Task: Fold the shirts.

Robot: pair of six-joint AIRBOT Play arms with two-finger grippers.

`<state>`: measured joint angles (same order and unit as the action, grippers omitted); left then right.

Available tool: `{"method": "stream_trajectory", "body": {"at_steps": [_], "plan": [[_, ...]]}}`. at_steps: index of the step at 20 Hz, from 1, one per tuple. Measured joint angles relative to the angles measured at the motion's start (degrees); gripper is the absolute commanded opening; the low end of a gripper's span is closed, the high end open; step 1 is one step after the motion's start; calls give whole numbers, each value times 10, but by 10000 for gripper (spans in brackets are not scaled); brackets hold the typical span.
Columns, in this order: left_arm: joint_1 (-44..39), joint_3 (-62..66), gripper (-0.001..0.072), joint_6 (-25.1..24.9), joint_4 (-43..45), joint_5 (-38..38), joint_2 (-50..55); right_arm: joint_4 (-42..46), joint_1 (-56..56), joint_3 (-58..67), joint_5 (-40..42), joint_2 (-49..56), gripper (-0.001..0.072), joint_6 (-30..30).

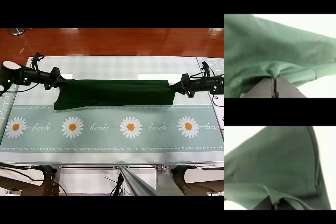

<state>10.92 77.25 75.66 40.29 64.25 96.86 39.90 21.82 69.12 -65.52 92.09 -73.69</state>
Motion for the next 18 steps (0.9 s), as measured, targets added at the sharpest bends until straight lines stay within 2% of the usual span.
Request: {"method": "stream_trajectory", "body": {"at_steps": [1, 2, 3, 6, 11, 13, 15, 18], "plan": [[-1, 17, 136, 6, -1, 0, 17, 0, -7, 16, 4, 19, 35, 0], [-2, 31, 555, 9, 0, 2, 33, -4, -12, 31, 10, 36, 291, -4], [-3, 41, 705, 12, 1, 2, 44, -4, -17, 42, 17, 50, 621, -8], [12, 74, 704, 14, 29, 50, 62, -2, -18, 76, 14, 77, 626, -14], [106, 122, 703, 87, 209, 158, 31, 45, 40, 121, -50, 80, 626, -21], [136, 98, 704, 109, 254, 149, -12, 70, 55, 118, -68, 82, 626, -24], [145, 38, 703, 112, 247, 92, -76, 81, 57, 110, -76, 91, 626, -23], [115, -64, 703, 72, 194, 6, -163, 82, 34, 104, -79, 116, 626, -21]]}}
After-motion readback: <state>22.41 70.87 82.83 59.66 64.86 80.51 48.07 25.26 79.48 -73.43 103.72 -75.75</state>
